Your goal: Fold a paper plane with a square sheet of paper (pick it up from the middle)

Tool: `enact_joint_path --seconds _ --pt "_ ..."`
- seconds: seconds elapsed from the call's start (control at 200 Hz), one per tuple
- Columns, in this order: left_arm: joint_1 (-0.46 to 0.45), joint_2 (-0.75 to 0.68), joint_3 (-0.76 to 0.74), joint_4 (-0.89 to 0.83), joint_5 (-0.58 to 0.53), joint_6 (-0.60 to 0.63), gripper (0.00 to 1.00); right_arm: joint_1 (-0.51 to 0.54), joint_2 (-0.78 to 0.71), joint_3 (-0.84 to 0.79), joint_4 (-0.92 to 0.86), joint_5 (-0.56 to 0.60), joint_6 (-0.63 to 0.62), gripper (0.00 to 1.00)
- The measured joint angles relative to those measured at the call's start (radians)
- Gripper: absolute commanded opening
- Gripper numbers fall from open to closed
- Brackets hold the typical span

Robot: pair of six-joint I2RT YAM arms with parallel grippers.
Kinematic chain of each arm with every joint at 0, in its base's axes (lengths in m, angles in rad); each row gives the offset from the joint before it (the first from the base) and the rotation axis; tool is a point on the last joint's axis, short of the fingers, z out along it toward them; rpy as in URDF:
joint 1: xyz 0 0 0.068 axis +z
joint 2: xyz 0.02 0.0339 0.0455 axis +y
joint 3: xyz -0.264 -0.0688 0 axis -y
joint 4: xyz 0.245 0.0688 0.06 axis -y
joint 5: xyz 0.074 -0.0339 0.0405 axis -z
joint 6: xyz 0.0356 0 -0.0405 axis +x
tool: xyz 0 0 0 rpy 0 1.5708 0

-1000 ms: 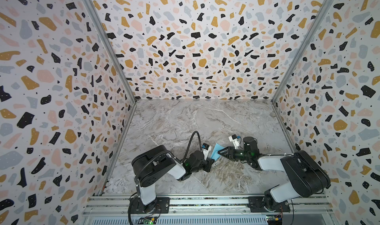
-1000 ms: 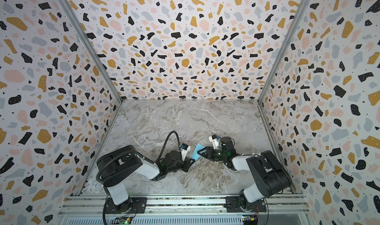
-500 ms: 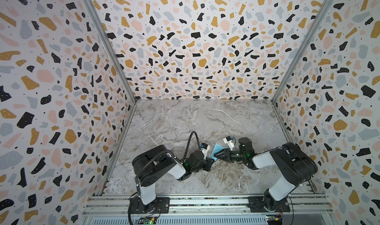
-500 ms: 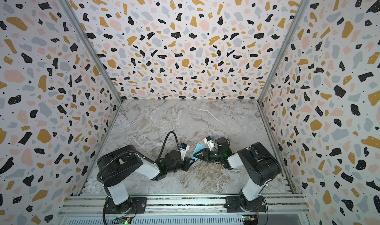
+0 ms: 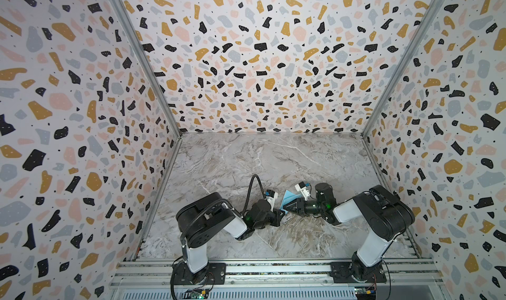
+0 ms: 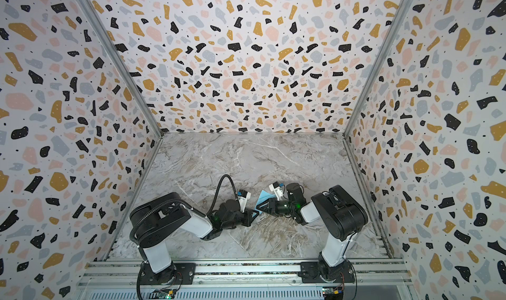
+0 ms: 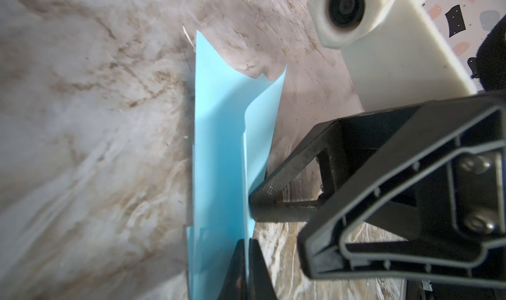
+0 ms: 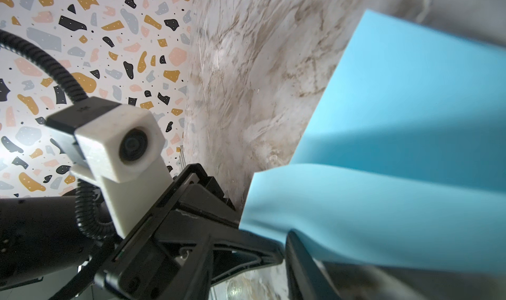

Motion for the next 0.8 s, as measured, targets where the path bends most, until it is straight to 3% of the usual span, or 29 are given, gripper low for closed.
enact_joint_path --seconds 0.355,0.801 --pt "0.005 0.001 0.014 -0.027 0.009 -0.016 0.01 0.0 0.036 0.013 -0.009 0.003 -0.006 0.43" --pt "0.01 -0.033 0.018 -0.088 0.039 -0.024 0.19 0.0 0.036 0.032 -0.056 0.016 -0.029 0.43"
